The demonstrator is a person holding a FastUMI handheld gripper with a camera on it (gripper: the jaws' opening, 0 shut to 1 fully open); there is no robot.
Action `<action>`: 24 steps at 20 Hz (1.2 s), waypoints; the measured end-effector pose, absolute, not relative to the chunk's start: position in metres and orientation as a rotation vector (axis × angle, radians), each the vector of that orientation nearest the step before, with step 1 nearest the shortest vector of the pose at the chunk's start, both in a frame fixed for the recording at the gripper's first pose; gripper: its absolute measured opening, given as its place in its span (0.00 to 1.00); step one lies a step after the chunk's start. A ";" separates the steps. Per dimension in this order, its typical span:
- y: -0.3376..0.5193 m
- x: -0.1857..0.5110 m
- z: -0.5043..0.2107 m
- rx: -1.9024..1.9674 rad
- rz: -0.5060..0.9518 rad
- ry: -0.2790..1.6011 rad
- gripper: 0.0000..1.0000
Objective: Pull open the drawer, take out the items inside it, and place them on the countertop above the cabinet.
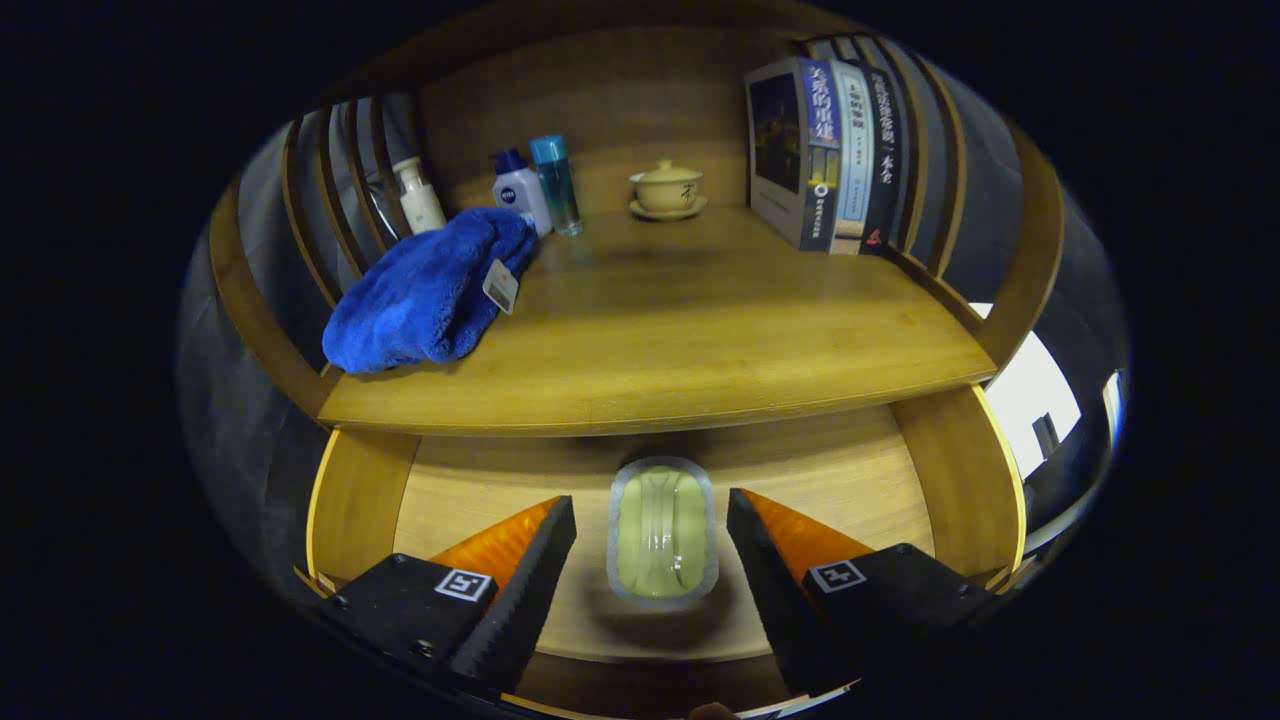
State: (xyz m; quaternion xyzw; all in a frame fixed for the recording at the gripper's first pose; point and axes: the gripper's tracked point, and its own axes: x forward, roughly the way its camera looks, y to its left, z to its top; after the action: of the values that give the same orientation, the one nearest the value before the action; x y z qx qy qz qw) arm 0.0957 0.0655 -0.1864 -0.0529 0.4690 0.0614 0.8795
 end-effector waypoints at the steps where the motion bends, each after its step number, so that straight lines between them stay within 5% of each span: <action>1: 0.063 0.098 -0.191 -0.137 0.126 0.993 0.99; 4: 0.055 0.101 -0.202 -0.180 0.113 1.042 0.99; 9: 0.058 0.092 -0.225 -0.125 0.128 1.154 0.74; 12: 0.058 0.084 -0.236 -0.132 0.142 1.204 0.72; 16: 0.058 0.082 -0.233 -0.092 0.129 1.207 0.31; 24: 0.059 0.073 -0.185 -0.126 0.168 1.132 0.24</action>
State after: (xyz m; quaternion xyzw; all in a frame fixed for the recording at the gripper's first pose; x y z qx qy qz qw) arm 0.0729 0.0592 -0.1846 -0.0598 0.5350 0.0796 0.8389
